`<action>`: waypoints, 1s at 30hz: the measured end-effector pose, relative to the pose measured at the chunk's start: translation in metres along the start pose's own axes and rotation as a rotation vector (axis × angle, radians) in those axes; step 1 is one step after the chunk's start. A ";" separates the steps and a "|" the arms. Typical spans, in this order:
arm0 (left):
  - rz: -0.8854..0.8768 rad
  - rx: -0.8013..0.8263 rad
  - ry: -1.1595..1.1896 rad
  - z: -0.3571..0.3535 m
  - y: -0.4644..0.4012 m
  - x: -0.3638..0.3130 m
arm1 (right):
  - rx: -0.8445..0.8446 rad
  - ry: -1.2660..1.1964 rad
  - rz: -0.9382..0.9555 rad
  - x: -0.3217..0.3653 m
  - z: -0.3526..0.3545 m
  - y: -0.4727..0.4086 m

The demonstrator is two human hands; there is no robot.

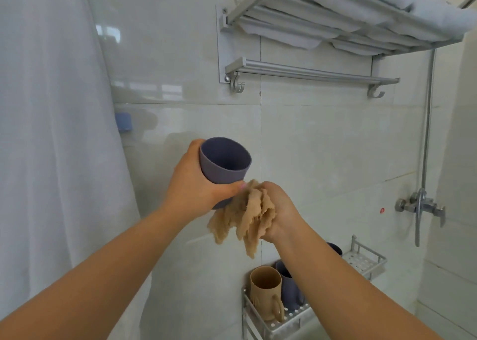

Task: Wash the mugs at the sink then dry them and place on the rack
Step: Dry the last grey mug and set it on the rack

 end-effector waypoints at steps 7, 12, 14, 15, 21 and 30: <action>-0.037 0.217 -0.403 0.000 -0.004 0.007 | 0.033 0.426 0.626 0.066 -0.013 0.033; -0.122 0.269 -0.509 -0.012 -0.010 -0.005 | 0.263 1.166 0.731 0.026 -0.030 0.033; -0.192 0.286 -0.572 -0.013 -0.009 -0.006 | 0.336 1.266 0.680 0.019 -0.028 0.033; -0.201 0.295 -0.593 -0.014 -0.007 -0.005 | 0.372 1.293 0.645 0.018 -0.029 0.033; -0.264 0.227 -0.717 -0.020 0.004 -0.001 | 0.284 1.006 0.326 0.012 -0.034 0.024; -0.431 0.091 -0.681 -0.026 0.013 -0.001 | 0.339 0.904 0.333 0.015 -0.030 0.026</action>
Point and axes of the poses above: each hand's wrist, its own y-axis away from the middle knuckle, its own z-axis out of the back of the hand, x = y × z, the point moved 5 cm from there along -y, towards the middle knuckle, and after that the axes turned 7 degrees about z, right-handed, at the moved point
